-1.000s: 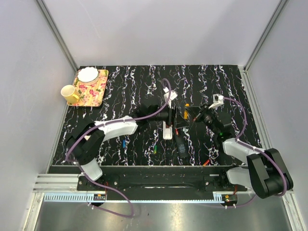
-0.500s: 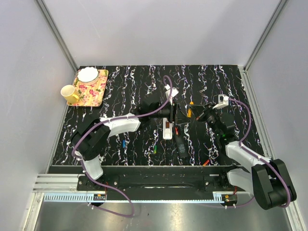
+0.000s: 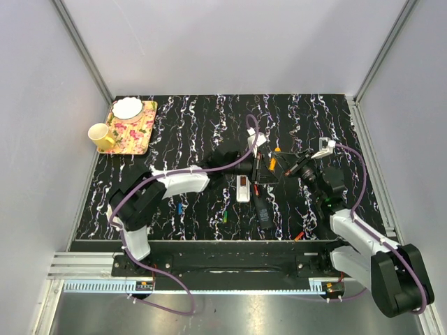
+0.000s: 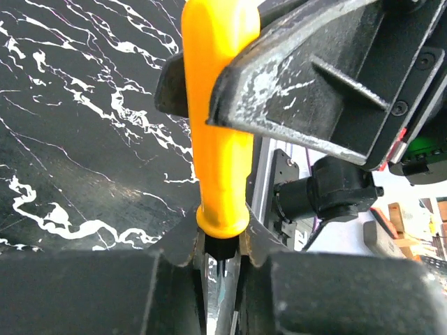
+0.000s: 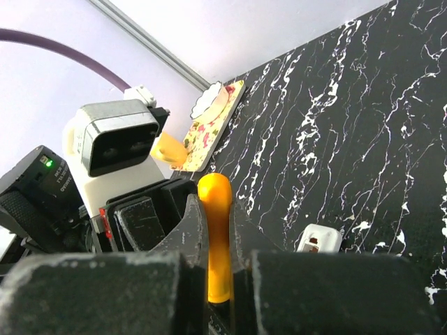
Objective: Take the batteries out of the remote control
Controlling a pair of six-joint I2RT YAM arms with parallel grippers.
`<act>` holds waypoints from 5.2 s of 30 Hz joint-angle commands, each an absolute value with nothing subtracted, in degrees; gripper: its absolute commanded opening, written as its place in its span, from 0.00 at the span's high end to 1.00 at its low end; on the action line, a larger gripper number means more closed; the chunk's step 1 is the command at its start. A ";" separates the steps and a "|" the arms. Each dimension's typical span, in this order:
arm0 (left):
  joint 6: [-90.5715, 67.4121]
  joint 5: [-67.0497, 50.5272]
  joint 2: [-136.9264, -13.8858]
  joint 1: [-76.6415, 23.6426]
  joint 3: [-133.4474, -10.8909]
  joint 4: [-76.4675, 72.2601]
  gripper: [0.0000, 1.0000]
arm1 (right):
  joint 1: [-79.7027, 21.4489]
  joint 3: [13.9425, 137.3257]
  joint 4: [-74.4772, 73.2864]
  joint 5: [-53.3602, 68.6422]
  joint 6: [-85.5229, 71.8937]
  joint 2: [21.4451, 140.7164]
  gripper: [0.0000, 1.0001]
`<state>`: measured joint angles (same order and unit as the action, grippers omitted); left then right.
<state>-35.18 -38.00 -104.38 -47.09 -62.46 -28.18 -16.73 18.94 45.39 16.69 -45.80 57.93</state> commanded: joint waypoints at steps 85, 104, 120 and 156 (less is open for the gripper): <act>-26.28 -8.09 -103.44 -49.13 -59.23 -7.48 0.83 | -14.94 20.74 40.08 8.17 -33.31 67.76 1.00; -25.58 -8.79 -107.49 -47.99 -61.87 -4.75 0.87 | -17.75 20.66 44.64 5.71 -34.98 76.55 1.00; -25.49 -10.72 -109.95 -47.90 -63.54 -4.39 0.90 | -17.84 18.37 59.15 8.79 -47.19 87.71 1.00; -28.65 -14.15 -94.94 -47.90 -54.58 -6.50 0.83 | -13.89 17.93 63.10 11.60 -56.60 94.83 1.00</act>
<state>-26.70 -11.81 -103.18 -47.44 -56.18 -2.70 -14.55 18.00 57.17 10.17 -54.37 92.88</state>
